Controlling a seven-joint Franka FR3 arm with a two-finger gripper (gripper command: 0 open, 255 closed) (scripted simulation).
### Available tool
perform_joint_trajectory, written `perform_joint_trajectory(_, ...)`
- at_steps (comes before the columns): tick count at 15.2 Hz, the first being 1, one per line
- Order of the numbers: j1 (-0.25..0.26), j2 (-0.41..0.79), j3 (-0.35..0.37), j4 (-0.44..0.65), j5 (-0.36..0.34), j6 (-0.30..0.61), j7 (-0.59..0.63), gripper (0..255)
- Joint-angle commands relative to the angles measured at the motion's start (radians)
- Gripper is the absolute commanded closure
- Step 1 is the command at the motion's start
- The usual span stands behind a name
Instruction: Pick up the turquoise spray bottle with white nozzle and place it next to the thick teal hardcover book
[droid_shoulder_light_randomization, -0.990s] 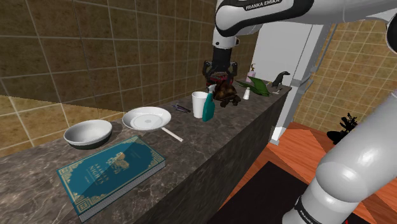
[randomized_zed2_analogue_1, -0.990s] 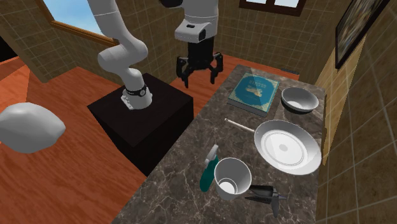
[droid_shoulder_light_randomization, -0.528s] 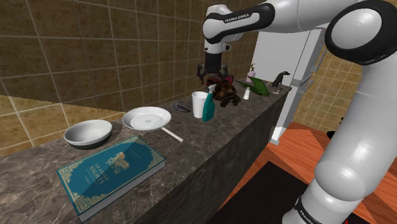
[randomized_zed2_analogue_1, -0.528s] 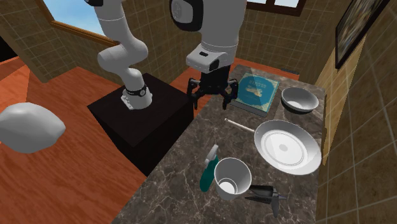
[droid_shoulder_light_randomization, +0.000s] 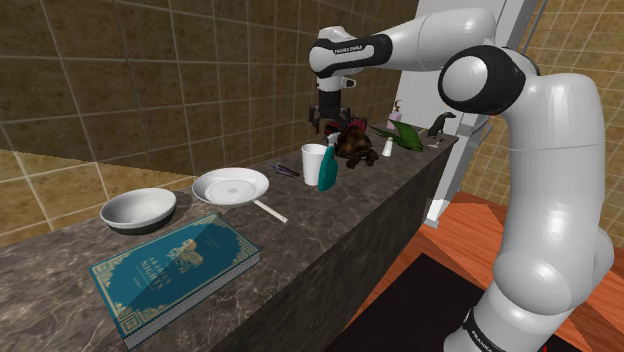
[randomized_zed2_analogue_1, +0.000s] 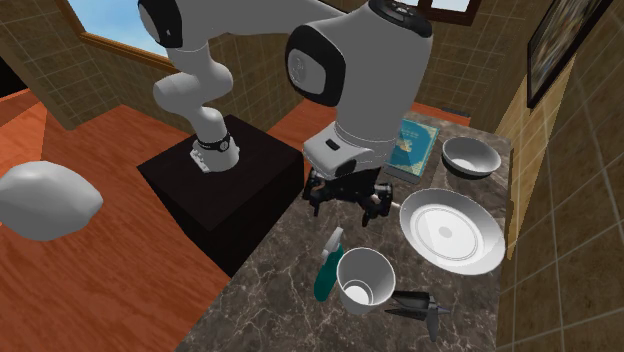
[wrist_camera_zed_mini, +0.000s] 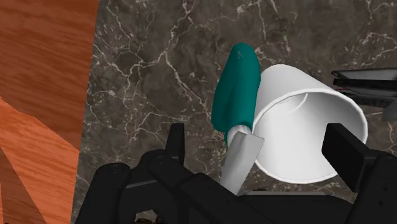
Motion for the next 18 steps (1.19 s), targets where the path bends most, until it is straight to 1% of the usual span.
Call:
perform_joint_trajectory(1,0.000,0.031,-0.006,0.028,-0.001,-0.001,0.021,0)
perform_joint_trajectory(8,-0.007,0.028,-0.008,-0.064,-0.002,0.088,0.025,0)
perform_joint_trajectory(15,-0.007,0.028,-0.008,-0.064,-0.002,0.088,0.025,0)
perform_joint_trajectory(16,-0.007,0.028,-0.008,-0.064,-0.002,0.088,0.025,255)
perform_joint_trajectory(18,-0.007,0.028,-0.008,-0.064,-0.002,0.088,0.025,255)
